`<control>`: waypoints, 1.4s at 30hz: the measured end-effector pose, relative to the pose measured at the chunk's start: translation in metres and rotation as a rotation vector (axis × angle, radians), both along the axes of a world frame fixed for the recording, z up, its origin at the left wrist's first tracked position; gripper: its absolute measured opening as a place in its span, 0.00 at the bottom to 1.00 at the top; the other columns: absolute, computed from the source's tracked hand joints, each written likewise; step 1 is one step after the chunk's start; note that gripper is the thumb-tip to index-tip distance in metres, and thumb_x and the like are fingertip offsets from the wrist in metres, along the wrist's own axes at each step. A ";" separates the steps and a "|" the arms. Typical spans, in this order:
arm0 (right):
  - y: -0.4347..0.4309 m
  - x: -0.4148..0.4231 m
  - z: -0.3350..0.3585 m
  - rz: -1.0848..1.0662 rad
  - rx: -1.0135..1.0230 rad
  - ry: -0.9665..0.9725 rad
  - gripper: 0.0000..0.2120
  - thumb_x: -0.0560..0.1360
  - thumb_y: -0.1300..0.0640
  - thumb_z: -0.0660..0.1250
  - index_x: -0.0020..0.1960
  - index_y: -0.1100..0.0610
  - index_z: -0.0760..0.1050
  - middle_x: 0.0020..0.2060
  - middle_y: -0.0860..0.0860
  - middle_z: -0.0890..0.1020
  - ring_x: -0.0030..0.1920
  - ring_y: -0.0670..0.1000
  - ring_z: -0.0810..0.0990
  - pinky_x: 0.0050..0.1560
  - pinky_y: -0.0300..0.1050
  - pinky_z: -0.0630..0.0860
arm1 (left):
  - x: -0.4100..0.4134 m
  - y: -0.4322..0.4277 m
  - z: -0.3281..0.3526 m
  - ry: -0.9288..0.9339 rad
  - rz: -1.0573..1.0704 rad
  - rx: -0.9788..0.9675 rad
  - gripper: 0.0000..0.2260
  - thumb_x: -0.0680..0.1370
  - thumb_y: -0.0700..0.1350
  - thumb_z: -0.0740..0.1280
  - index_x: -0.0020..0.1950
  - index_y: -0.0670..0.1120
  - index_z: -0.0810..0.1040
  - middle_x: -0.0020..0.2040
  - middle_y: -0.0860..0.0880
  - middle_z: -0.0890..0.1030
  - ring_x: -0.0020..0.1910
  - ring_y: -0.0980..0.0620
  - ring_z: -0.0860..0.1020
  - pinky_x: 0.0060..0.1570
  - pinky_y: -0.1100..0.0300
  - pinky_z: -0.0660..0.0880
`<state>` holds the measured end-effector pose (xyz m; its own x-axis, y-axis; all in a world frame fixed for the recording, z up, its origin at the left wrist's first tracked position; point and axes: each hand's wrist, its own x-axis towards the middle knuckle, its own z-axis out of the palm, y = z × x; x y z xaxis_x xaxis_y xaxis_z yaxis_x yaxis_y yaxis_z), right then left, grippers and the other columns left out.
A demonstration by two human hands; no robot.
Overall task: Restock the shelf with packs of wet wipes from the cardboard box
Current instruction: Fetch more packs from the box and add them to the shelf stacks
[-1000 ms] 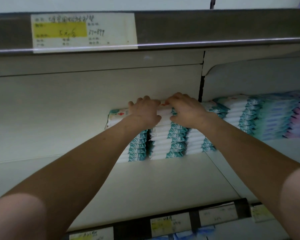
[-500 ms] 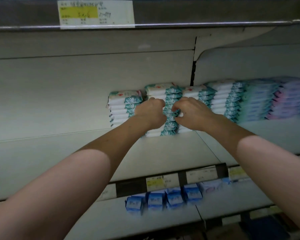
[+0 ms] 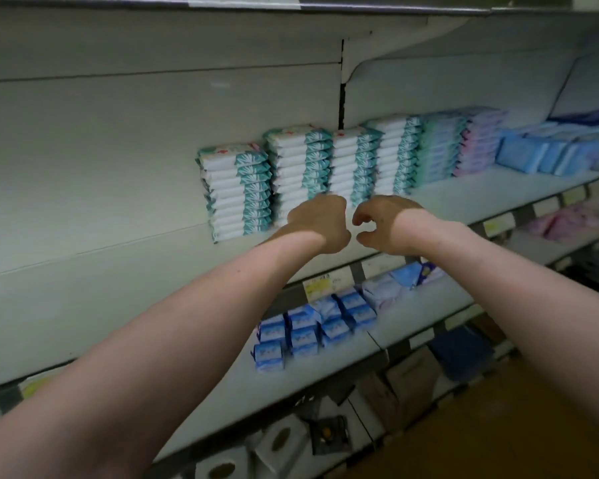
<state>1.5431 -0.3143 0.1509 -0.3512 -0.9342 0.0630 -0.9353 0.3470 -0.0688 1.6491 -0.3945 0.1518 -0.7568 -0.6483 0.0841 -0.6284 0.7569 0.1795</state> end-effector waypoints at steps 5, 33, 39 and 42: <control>0.068 0.034 -0.018 -0.141 -0.020 -0.029 0.14 0.76 0.54 0.65 0.61 0.54 0.76 0.60 0.54 0.78 0.59 0.55 0.76 0.54 0.44 0.71 | 0.015 0.053 -0.018 -0.051 -0.131 0.019 0.21 0.77 0.47 0.66 0.69 0.46 0.70 0.66 0.46 0.74 0.62 0.45 0.74 0.55 0.55 0.73; 0.614 0.132 -0.179 -1.088 0.277 -0.568 0.09 0.74 0.55 0.66 0.52 0.55 0.81 0.47 0.55 0.82 0.49 0.55 0.80 0.43 0.40 0.72 | 0.006 0.568 -0.192 -0.478 -1.173 0.173 0.20 0.76 0.46 0.65 0.68 0.45 0.73 0.63 0.43 0.77 0.61 0.43 0.76 0.52 0.56 0.73; 0.709 0.145 -0.245 -1.149 0.292 -0.728 0.10 0.75 0.55 0.66 0.52 0.56 0.83 0.49 0.55 0.83 0.51 0.56 0.81 0.47 0.43 0.75 | 0.007 0.652 -0.259 -0.631 -1.253 0.161 0.16 0.77 0.46 0.64 0.64 0.43 0.75 0.61 0.42 0.78 0.59 0.42 0.77 0.49 0.56 0.73; 0.747 0.150 -0.282 -1.168 0.305 -0.798 0.09 0.75 0.57 0.64 0.48 0.58 0.82 0.49 0.57 0.83 0.51 0.57 0.81 0.45 0.43 0.74 | 0.005 0.675 -0.297 -0.739 -1.227 0.184 0.17 0.77 0.44 0.63 0.66 0.43 0.74 0.63 0.42 0.76 0.59 0.42 0.76 0.47 0.58 0.70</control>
